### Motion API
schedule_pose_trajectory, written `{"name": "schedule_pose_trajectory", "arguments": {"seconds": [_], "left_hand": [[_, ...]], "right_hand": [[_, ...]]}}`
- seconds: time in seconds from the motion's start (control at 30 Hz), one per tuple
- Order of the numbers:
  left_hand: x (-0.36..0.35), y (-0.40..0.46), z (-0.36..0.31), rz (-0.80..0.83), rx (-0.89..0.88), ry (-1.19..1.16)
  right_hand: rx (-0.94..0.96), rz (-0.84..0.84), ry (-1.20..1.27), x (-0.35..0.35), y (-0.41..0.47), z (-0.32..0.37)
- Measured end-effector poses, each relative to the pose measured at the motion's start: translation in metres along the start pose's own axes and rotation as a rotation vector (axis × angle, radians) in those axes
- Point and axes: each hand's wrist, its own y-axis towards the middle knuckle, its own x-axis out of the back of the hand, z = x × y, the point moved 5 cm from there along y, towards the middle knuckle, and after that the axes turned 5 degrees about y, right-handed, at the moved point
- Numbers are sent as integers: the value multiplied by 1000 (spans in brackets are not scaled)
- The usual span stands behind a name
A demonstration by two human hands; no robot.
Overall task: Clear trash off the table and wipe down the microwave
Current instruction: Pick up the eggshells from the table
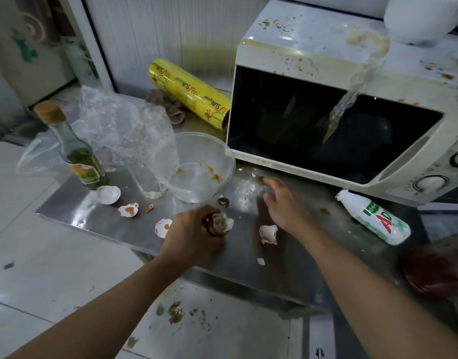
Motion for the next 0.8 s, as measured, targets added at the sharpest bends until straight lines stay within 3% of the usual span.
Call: {"name": "schedule_pose_trajectory", "arguments": {"seconds": [0.2, 0.47, 0.7, 0.8], "left_hand": [[4, 8, 4, -11, -5, -16], [3, 13, 5, 4, -27, -28], [7, 8, 1, -11, -48, -19], [6, 6, 0, -1, -53, -15]], "right_hand": [[46, 186, -214, -25, 48, 1], [129, 259, -408, -43, 50, -4], [210, 316, -289, -38, -24, 1], [149, 217, -137, -20, -21, 3]]}}
